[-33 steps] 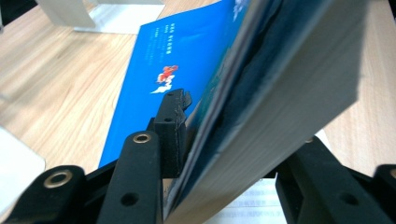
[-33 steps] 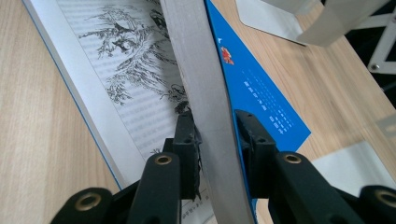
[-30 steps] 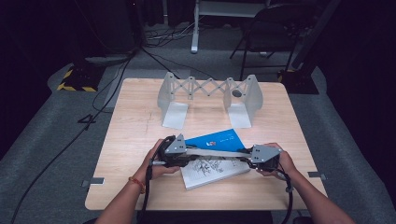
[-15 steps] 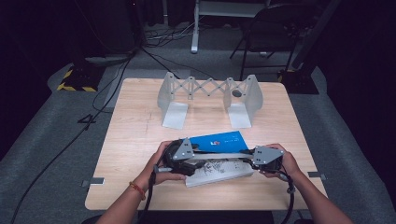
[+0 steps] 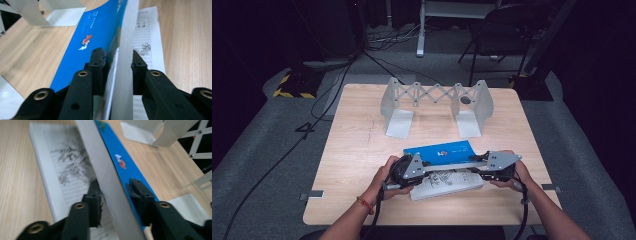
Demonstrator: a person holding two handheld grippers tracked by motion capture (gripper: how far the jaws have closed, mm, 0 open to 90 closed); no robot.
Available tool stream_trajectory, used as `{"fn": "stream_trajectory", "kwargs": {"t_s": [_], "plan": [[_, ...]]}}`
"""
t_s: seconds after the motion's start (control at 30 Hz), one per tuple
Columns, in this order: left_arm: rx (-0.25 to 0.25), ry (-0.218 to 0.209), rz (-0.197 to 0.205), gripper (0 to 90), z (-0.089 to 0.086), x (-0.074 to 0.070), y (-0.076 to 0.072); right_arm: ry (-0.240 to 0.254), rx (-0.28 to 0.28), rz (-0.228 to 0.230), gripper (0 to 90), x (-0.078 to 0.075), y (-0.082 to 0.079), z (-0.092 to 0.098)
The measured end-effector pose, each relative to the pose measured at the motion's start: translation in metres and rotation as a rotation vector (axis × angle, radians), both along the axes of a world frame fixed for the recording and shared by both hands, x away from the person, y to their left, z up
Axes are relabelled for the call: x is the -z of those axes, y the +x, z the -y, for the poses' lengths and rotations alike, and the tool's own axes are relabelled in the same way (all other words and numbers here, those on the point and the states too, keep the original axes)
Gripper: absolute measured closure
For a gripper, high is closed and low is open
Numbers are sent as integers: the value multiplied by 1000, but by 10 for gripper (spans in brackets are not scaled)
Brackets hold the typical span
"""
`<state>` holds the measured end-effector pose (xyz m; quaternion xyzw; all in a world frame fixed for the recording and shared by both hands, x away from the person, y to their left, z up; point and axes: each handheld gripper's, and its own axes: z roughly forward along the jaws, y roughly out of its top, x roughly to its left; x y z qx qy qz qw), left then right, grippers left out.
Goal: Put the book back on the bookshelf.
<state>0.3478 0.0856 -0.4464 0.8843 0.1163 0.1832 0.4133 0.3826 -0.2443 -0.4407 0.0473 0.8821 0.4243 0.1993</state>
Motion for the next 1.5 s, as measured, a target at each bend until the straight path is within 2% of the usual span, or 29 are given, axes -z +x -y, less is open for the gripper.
{"fn": "stream_trajectory", "kwargs": {"t_s": [0.03,0.07,0.1,0.13,0.17,0.2,0.23,0.33,0.37,0.43,0.47,0.53,0.57,0.63,0.67,0.73,0.77,0.93,0.97,1.03,1.1,1.13,1.2,1.27,1.33,1.37,1.43,1.5], "plan": [[3,-13,-7,711,-4,1,1,7,-7,-42,552,6,9,6],[3,-13,-7,711,-4,1,1,7,-7,-42,552,6,9,6],[7,-30,-29,711,-9,2,4,-7,13,-64,560,14,18,9],[7,-30,-29,710,-9,2,4,19,8,-76,573,16,20,11],[11,-39,-33,710,-11,2,4,19,8,-76,573,16,20,11],[9,-44,-43,710,-15,2,6,41,-9,-83,598,16,22,12],[12,-53,-51,707,-16,3,6,28,-27,-50,621,15,20,9],[16,-51,-107,691,-22,2,10,1,-48,-11,651,12,15,3],[13,-29,-129,670,-24,1,11,-11,-60,-5,665,12,12,2],[-18,-9,-138,619,-25,0,9,-39,-78,17,686,12,8,-3],[-36,2,-155,560,-26,-2,7,-45,-81,23,695,11,6,-5],[-99,27,-157,481,-23,-11,-2,-59,-84,43,705,5,2,-10],[-91,23,-167,431,-22,-14,-4,-65,-81,46,708,4,0,-12],[-78,15,-171,425,-19,-19,-9,-77,-87,59,715,2,-3,-17],[-96,22,-157,425,-15,-22,-12,-77,-87,59,715,2,-3,-17],[-102,17,-157,405,-9,-25,-15,-83,-86,56,717,1,-4,-19],[-128,35,-142,405,-3,-24,-15,-89,-83,64,719,0,-6,-22],[-176,75,-127,389,16,-17,-16,-99,-65,62,720,-4,-10,-32],[-190,93,-118,389,20,-15,-16,-103,-64,66,720,-4,-11,-34],[-197,97,-113,386,24,-11,-16,-105,-57,60,719,-5,-11,-37],[-233,109,-108,394,27,-6,-14,-110,-52,62,717,-6,-13,-39],[-234,110,-105,409,28,-3,-14,-111,-47,60,717,-6,-13,-40],[-254,145,-78,450,32,0,-14,-117,-45,60,715,-6,-14,-42],[-251,168,-47,569,35,2,-16,-123,-41,57,712,-7,-14,-44],[-233,178,-8,626,37,1,-17,-129,-38,62,713,-8,-16,-47],[-233,178,-8,656,37,1,-17,-129,-38,62,713,-8,-16,-47],[-222,170,34,686,36,2,-19,-115,-24,54,698,-9,-15,-47],[-220,153,50,706,33,3,-19,-100,-19,48,664,-10,-14,-47]]}}
